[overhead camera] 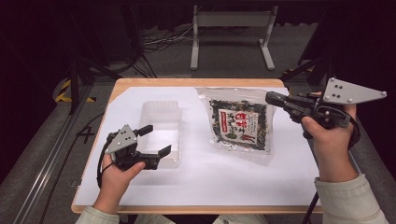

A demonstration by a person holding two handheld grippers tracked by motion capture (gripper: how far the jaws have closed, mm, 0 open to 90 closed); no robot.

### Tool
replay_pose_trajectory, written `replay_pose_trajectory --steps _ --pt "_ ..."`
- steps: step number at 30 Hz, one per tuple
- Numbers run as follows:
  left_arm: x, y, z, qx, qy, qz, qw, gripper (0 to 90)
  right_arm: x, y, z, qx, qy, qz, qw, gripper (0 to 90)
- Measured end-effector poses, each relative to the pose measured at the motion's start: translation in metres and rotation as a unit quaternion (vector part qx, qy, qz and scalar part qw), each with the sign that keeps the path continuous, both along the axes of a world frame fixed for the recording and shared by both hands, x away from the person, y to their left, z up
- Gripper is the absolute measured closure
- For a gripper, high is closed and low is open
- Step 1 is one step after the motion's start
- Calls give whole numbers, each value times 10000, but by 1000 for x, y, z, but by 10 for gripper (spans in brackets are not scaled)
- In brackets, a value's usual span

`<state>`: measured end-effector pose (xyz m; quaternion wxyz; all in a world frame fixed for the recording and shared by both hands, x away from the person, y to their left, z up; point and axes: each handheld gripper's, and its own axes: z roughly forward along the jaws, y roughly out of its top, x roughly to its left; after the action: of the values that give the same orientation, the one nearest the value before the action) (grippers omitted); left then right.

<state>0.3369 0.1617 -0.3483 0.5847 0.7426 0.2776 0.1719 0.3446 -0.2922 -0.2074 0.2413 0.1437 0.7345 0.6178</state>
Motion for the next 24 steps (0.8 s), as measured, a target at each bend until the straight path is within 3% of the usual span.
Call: replay_pose_trajectory --steps 13,24 --pt "20 -55 16 -245 -122 -367 9989 85 2 13 -6 125 18 304 9995 900" --pt "30 -81 27 -311 -190 -583 9976 78 -2 18 -13 153 32 488 9987 900"
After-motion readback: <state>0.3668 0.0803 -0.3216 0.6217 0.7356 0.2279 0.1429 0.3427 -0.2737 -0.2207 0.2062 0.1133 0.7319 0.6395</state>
